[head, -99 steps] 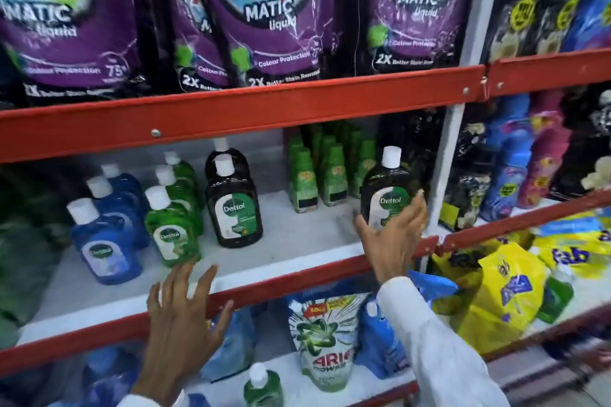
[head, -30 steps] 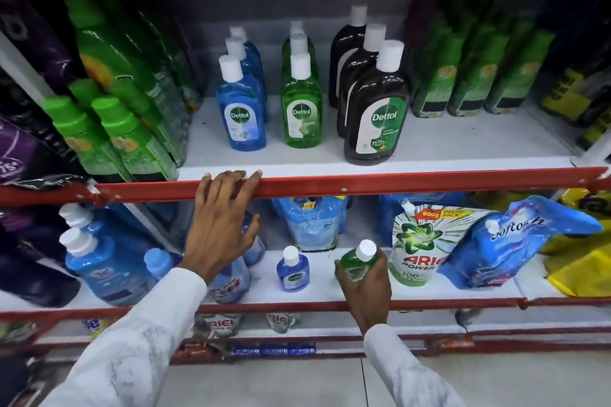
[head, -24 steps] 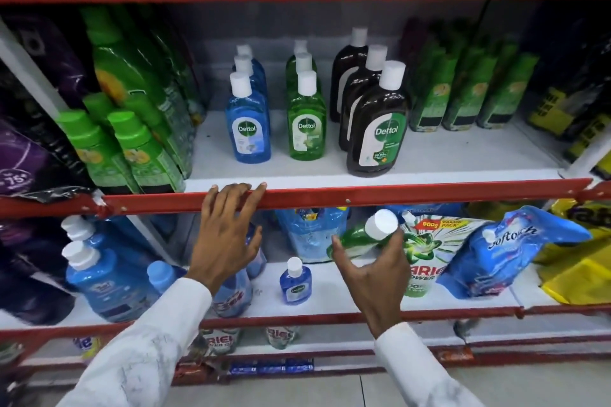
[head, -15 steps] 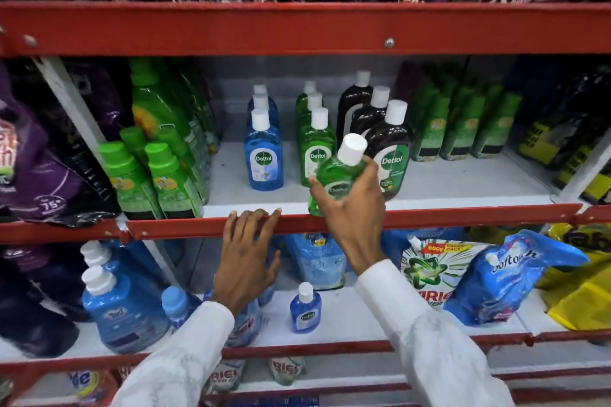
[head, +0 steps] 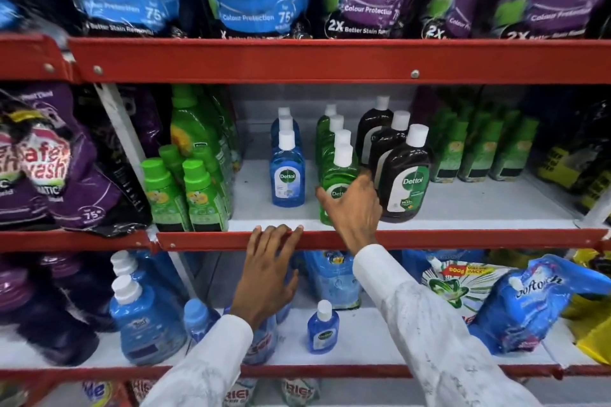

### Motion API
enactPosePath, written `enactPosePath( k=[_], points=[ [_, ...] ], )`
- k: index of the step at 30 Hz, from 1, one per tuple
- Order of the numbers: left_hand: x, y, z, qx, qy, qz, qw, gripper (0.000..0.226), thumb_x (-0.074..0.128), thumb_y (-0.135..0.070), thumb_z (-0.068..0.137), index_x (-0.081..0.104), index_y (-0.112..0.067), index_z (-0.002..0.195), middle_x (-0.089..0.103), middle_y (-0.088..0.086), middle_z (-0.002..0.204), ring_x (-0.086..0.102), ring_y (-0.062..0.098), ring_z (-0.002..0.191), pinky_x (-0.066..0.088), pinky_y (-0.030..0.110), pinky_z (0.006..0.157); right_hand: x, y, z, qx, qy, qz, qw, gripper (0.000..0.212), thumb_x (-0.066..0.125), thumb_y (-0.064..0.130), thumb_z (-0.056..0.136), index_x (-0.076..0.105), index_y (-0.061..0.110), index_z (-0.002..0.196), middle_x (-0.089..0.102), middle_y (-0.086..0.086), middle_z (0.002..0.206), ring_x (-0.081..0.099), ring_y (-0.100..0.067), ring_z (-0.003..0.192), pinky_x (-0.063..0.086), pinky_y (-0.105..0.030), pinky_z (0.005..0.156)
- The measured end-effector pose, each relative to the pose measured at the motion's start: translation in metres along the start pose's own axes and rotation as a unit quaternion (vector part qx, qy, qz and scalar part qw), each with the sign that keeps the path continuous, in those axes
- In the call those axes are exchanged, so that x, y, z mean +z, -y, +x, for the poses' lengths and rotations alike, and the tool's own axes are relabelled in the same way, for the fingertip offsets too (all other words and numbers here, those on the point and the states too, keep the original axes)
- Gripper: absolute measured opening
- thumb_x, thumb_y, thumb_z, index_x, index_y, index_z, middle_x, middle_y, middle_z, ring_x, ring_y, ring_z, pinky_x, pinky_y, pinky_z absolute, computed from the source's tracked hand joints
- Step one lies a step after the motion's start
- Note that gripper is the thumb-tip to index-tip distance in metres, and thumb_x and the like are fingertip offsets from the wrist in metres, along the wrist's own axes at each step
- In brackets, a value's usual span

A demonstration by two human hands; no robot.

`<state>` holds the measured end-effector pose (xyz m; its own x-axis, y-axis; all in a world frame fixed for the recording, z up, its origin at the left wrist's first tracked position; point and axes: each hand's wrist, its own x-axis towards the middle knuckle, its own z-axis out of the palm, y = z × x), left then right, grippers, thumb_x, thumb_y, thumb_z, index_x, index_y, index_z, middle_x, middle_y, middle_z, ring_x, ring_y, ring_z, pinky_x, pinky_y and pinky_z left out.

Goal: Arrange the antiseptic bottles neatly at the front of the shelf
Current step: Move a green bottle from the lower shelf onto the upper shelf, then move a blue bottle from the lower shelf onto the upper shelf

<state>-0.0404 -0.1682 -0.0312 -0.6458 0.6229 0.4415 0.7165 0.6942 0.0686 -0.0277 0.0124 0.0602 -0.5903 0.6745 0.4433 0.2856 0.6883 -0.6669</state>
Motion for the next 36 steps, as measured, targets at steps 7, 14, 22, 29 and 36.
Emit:
enactPosePath(
  k=[7,14,22,29,36],
  points=[
    [-0.005,0.010,-0.001,0.021,-0.011,-0.012,1.000,0.077,0.062,-0.034,0.078,0.033,-0.023,0.148,0.050,0.005,0.140,0.042,0.026,0.133,0.019,0.048,0.121,-0.013,-0.018,-0.020,0.002,-0.023,0.030,0.999,0.097,0.075,0.065,0.067,0.037,0.009,0.137,0.058,-0.011,0.131,0.054,-0.031,0.119,0.051,-0.045,0.094],
    [-0.011,0.035,-0.016,-0.001,-0.009,0.008,1.000,0.080,0.065,-0.031,0.077,0.032,-0.021,0.149,0.048,0.010,0.139,0.040,0.030,0.135,0.021,0.053,0.122,0.007,-0.098,-0.129,-0.027,-0.083,0.183,0.979,0.053,0.065,0.008,0.068,0.047,0.009,0.118,0.050,-0.008,0.116,0.047,-0.028,0.108,0.044,-0.050,0.094],
    [-0.006,0.027,-0.015,-0.016,-0.003,-0.001,1.000,0.085,0.063,-0.034,0.078,0.025,-0.018,0.153,0.042,0.015,0.143,0.032,0.035,0.140,0.011,0.057,0.124,0.090,-0.144,-0.199,0.125,0.162,0.109,0.973,0.101,0.077,0.039,0.056,0.034,0.006,0.141,0.050,-0.017,0.133,0.047,-0.036,0.119,0.042,-0.046,0.101],
    [-0.007,0.030,-0.016,-0.010,-0.001,-0.001,1.000,0.087,0.066,-0.030,0.077,0.025,-0.018,0.153,0.040,0.014,0.148,0.029,0.034,0.144,0.012,0.057,0.125,0.119,-0.152,-0.197,0.221,0.208,0.127,0.944,0.072,0.087,0.022,0.057,0.051,0.013,0.119,0.068,-0.010,0.112,0.066,-0.034,0.103,0.052,-0.035,0.087],
    [-0.012,0.050,-0.022,-0.010,-0.030,0.040,0.999,0.082,0.061,-0.026,0.081,0.024,-0.021,0.154,0.043,0.008,0.151,0.031,0.029,0.146,0.013,0.060,0.124,0.045,-0.074,-0.175,0.093,0.083,0.135,0.983,0.079,0.079,0.050,0.054,0.051,0.016,0.121,0.070,-0.004,0.106,0.066,-0.025,0.092,0.049,-0.027,0.080]
  ],
)
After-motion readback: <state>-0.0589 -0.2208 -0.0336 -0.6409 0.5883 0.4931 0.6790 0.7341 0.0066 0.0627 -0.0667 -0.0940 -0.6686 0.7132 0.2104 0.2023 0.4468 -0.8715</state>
